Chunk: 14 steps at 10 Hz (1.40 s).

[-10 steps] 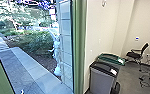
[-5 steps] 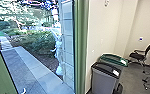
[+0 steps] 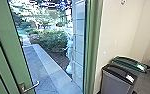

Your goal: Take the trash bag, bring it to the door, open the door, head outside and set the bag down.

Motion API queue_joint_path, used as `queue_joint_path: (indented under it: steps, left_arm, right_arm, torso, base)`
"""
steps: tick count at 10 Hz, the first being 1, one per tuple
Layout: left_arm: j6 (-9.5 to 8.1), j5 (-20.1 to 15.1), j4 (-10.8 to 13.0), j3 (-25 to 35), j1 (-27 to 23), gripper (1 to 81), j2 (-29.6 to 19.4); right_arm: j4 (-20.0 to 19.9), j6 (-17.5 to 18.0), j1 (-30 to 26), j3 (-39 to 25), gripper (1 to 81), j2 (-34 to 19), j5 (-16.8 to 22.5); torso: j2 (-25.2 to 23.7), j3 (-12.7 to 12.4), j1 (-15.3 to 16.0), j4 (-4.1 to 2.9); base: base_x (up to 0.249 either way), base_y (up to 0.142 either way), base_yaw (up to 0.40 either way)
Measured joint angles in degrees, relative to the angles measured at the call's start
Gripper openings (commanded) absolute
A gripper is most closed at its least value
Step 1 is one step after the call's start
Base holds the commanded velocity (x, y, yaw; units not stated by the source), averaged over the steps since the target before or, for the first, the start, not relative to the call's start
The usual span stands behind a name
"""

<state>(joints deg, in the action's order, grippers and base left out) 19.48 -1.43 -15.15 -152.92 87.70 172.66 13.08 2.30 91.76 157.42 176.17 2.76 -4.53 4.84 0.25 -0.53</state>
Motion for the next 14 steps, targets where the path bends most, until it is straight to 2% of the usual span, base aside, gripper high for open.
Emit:
queue_joint_path:
  steps: [2,4,7,14]
  left_arm:
    - [0.00,0.05,0.00,2.84,0.09,1.0,-1.35]
    - [0.00,0.55,-0.02,6.19,0.30,1.0,-3.66]
    - [0.00,1.48,-0.04,6.56,0.96,1.0,-5.25]
    - [0.00,2.35,-0.04,7.30,1.19,1.0,-4.88]
  right_arm:
    - [0.01,-0.05,0.02,-2.23,81.1,-1.33,-0.15]
    - [0.00,-0.05,0.00,-7.50,81.1,-4.34,-0.33]
    - [-0.02,-0.05,0.20,-13.86,81.1,-8.36,-0.41]
    - [-0.05,-0.07,0.50,-13.26,81.1,-8.58,-0.67]
  torso:
    - [0.00,0.00,0.00,0.00]
    - [0.00,0.00,0.00,0.00]
    - [0.00,0.00,0.00,0.00]
    - [0.00,0.00,0.00,0.02]
  base:
    - [0.000,0.000,0.313]
    - [0.000,0.000,0.314]
    - [0.000,0.000,0.315]
    - [0.000,0.000,0.317]
